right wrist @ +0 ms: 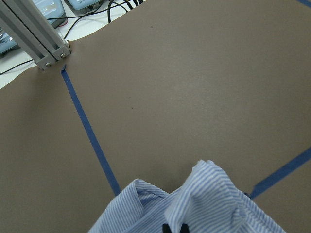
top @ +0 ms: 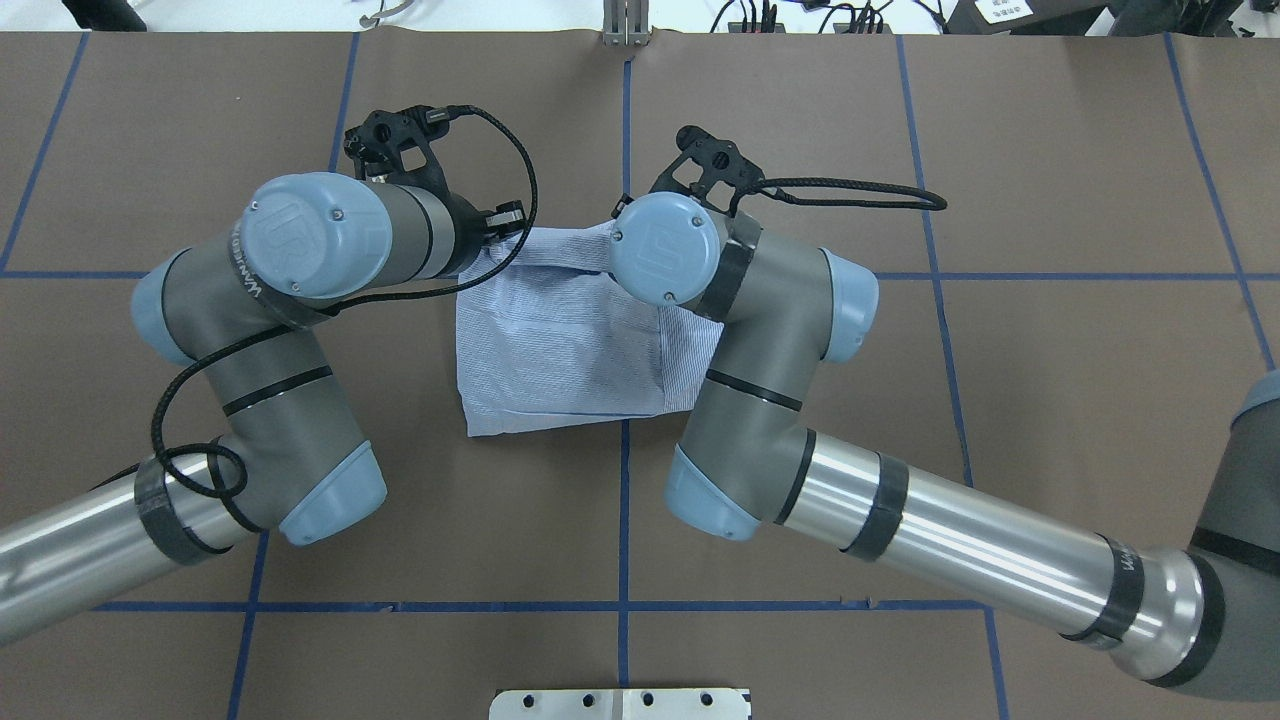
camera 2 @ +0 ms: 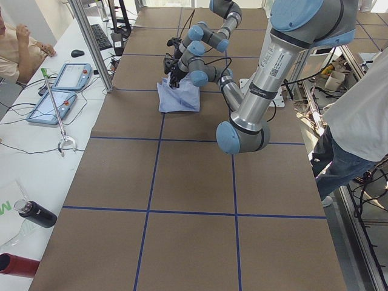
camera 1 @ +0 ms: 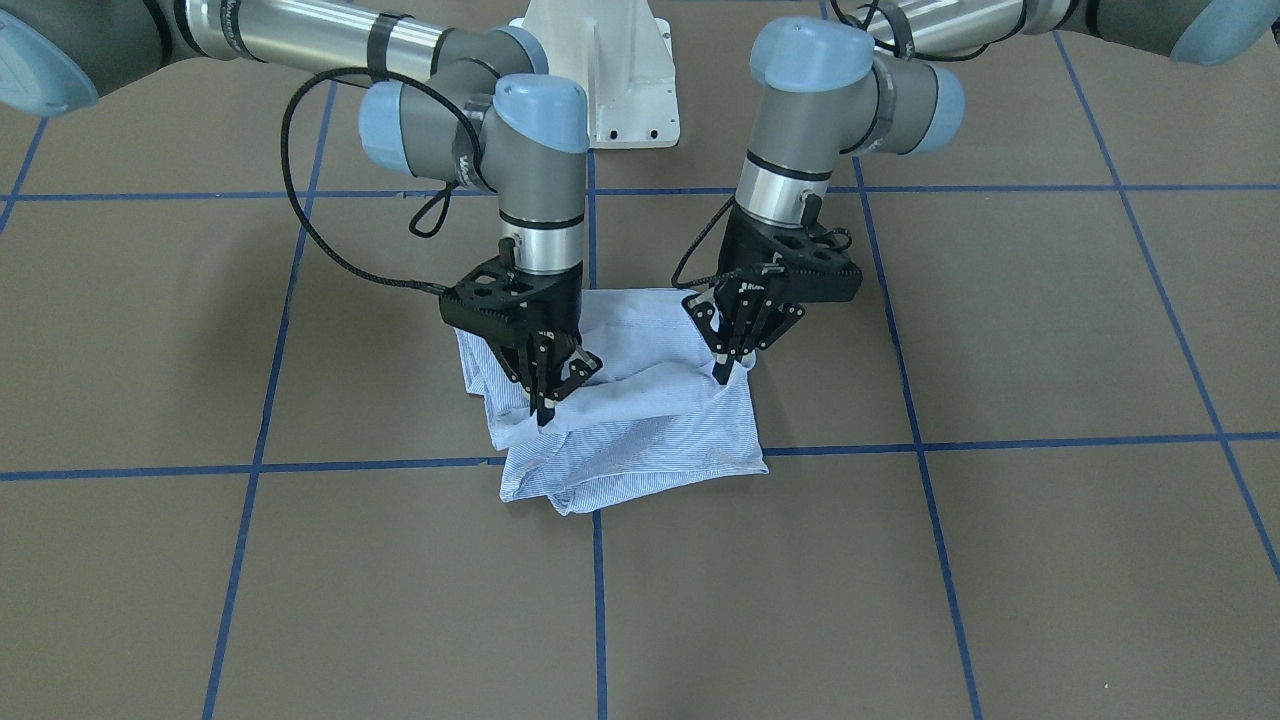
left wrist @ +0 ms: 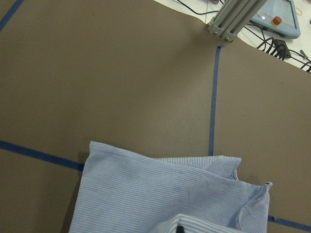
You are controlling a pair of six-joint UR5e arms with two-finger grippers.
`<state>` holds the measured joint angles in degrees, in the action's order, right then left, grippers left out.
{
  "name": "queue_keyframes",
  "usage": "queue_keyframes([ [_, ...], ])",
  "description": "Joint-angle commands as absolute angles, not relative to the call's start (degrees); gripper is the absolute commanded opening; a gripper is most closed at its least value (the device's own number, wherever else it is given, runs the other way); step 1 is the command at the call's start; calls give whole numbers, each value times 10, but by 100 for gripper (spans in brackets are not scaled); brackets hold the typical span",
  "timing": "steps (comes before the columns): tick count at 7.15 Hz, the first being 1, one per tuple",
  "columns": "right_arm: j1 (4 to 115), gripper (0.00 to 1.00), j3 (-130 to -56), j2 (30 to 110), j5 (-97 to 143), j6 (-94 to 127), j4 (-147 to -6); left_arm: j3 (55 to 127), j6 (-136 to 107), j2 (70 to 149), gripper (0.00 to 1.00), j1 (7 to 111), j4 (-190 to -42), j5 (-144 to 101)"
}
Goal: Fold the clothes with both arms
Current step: 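Release the shirt and raise both grippers away from the folded bundle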
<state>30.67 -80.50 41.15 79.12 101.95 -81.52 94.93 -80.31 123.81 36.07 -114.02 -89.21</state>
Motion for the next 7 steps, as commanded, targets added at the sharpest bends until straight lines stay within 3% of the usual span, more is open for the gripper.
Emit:
queue_keyframes([
  [1, 324, 0, -716, 381, 829, 992, -765, 824, -737, 1266, 0, 377, -1226, -892],
  [2, 324, 63, -702, 381, 831, 964, -764, 790, -699, 1267, 1, 380, -1255, -893],
  [3, 331, 100, -700, 377, 847, 921, -764, 777, -631, 1267, 99, 389, -1273, -896],
  [5, 393, 100, -705, 359, 985, 847, -808, 785, -557, 1263, 100, 466, -1274, -1081],
  [7, 463, 100, -766, 371, 1074, 720, -915, 853, -443, 1191, 100, 535, -1269, -1165],
])
